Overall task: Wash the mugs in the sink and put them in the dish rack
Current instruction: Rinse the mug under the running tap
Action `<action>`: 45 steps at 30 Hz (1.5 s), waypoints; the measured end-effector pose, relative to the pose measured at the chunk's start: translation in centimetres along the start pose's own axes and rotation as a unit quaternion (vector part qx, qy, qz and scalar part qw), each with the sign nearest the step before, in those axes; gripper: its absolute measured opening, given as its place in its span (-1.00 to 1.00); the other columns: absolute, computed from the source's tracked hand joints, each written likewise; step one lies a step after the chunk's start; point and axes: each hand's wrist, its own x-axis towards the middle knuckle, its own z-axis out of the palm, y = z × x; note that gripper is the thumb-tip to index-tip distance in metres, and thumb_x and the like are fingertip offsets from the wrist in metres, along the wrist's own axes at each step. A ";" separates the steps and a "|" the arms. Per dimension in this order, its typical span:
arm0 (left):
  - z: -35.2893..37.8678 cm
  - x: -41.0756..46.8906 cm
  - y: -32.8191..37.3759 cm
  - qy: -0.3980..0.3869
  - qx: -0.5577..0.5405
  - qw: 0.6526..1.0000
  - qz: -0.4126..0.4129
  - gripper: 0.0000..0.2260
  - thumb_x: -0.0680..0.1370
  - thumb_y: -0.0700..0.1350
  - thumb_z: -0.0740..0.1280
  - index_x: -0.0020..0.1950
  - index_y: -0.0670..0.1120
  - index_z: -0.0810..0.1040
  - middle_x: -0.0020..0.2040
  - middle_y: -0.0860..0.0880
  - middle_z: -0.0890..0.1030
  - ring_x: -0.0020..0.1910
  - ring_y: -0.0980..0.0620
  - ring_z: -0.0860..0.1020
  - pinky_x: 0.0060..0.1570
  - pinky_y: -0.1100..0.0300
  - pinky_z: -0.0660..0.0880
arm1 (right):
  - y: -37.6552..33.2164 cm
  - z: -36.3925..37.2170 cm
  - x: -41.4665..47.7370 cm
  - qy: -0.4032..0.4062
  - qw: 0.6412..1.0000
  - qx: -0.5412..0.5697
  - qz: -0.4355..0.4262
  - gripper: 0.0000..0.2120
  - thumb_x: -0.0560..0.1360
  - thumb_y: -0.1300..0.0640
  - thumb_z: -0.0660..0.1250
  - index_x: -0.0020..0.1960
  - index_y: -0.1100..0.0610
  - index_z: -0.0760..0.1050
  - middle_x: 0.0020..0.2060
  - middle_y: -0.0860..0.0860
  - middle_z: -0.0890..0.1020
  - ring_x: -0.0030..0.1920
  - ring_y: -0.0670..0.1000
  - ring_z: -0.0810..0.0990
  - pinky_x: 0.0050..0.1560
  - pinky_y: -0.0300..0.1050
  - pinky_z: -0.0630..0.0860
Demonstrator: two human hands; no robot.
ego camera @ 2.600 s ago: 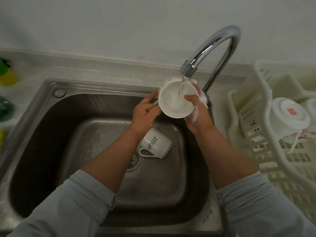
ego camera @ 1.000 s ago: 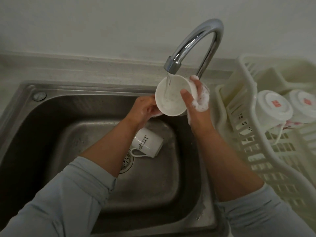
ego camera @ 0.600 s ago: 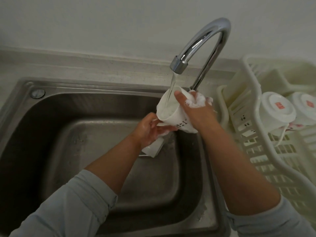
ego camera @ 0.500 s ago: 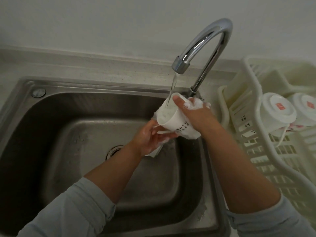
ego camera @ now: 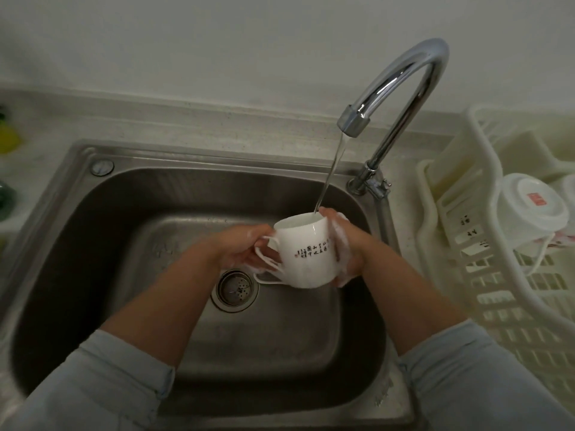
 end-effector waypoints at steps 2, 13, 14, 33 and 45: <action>-0.7 -0.6 1.5 0.031 0.080 0.996 0.000 -0.65 0.58 -0.05 0.17 -0.40 -0.09 0.37 -0.13 -0.22 0.65 -0.22 -0.10 0.62 -0.24 0.19 0.49 | 0.5 0.8 1.0 -0.062 0.995 0.076 0.023 -0.69 0.46 -0.18 0.21 -0.02 0.03 0.50 -0.13 0.12 0.58 -0.10 0.17 0.53 -0.13 0.02 0.49; 0.3 -2.2 6.0 0.210 0.392 0.892 0.081 -0.72 0.58 -0.03 0.18 -0.08 -0.19 0.59 -0.12 -0.14 0.56 -0.15 -0.07 0.50 -0.20 0.15 0.38 | 0.0 3.8 4.6 -0.182 0.947 0.262 -0.022 -0.58 0.54 0.17 0.17 0.37 0.19 0.23 0.16 0.28 0.45 0.09 0.33 0.47 0.00 0.34 0.49; 0.4 -2.3 6.2 0.218 0.411 0.880 0.098 -0.71 0.58 -0.03 0.17 -0.09 -0.19 0.60 -0.13 -0.13 0.55 -0.15 -0.06 0.49 -0.20 0.15 0.36 | -0.3 4.0 4.7 -0.162 0.954 0.248 -0.039 -0.57 0.55 0.25 0.18 0.40 0.21 0.21 0.19 0.29 0.44 0.10 0.33 0.48 -0.04 0.32 0.53; 0.4 -0.4 1.6 0.215 0.485 0.625 0.572 -0.65 0.47 -0.06 0.31 -0.49 -0.19 0.49 0.25 -0.14 0.46 0.31 -0.13 0.40 -0.07 0.00 0.58 | -0.7 0.1 3.9 0.036 0.934 0.024 -0.353 -0.80 0.60 0.17 0.20 0.21 0.16 0.42 -0.05 0.00 0.58 -0.03 -0.04 0.56 -0.18 -0.29 0.52; 0.1 -0.2 0.6 0.107 0.602 0.491 0.621 -0.74 0.44 -0.11 0.32 -0.43 -0.19 0.51 0.24 -0.24 0.51 0.31 -0.22 0.35 0.10 -0.07 0.54 | 2.7 -0.9 4.1 0.143 0.852 -0.219 -0.453 -0.44 0.51 0.16 0.31 0.42 -0.11 0.19 -0.16 -0.10 0.57 -0.11 -0.04 0.61 -0.17 -0.19 0.58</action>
